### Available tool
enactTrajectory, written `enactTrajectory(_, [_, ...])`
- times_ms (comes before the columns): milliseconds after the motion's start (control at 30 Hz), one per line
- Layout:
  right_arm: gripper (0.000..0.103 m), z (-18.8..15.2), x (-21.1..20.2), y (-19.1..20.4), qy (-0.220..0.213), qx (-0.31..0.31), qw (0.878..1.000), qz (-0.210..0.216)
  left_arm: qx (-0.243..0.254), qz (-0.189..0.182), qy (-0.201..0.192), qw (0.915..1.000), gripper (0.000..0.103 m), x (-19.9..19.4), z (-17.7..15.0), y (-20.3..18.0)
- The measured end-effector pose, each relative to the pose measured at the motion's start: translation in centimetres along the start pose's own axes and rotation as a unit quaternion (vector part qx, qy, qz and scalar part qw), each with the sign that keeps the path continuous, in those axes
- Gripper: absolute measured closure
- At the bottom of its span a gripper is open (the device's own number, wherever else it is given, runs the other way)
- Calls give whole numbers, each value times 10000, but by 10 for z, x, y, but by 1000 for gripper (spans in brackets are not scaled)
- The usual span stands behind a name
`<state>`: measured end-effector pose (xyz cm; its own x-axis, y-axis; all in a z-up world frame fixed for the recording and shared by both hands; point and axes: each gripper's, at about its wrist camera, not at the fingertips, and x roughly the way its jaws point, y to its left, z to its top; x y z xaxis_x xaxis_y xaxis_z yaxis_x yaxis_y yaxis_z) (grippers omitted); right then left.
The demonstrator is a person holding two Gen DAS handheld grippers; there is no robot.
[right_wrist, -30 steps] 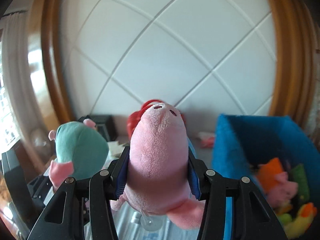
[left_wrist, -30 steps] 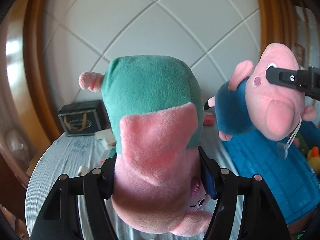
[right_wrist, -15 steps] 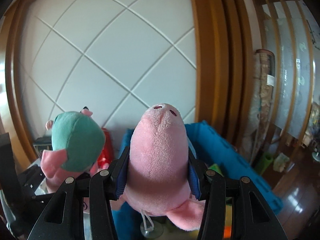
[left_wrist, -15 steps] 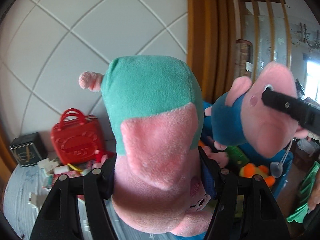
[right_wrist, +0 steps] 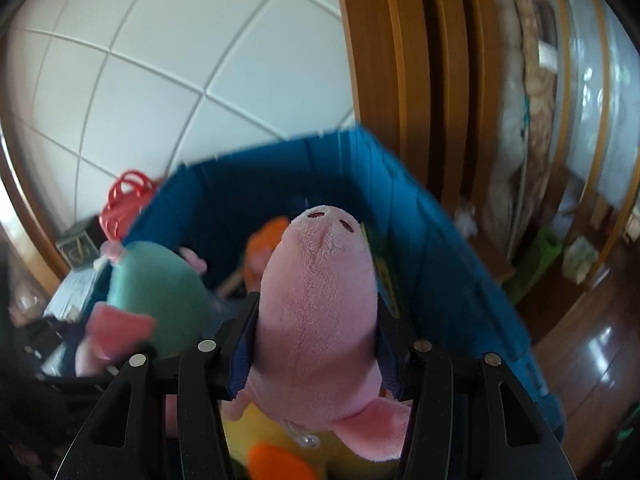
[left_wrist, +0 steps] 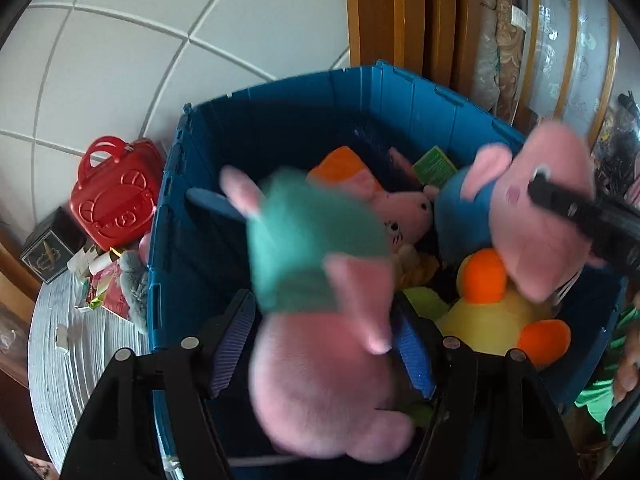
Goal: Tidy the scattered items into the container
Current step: 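Carry both pig plushes over the blue crate with both tools, then open both tools to drop the pig plushes into the crate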
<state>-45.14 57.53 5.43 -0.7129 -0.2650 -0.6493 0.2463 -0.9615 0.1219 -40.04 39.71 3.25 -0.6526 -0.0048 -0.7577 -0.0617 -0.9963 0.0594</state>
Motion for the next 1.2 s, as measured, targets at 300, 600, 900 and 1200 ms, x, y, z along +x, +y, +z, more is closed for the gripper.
enactTrajectory(300, [35, -26, -19, -18, -35, -19, 10000, 48, -123, 157, -457, 9988, 30, -18, -18, 11])
enactTrajectory(600, [0, -43, -49, -10, -410, -86, 9991, 54, -432, 146, -621, 9970, 29, -34, -43, 11])
enactTrajectory(900, [0, -58, -71, 7, -649, -201, 9975, 217, -588, 346, -984, 9928, 27, -64, -64, 21])
enactTrajectory(1200, [0, -67, -89, 67, -776, -422, 9956, 324, -852, 377, -1398, 9858, 27, -104, -92, 71])
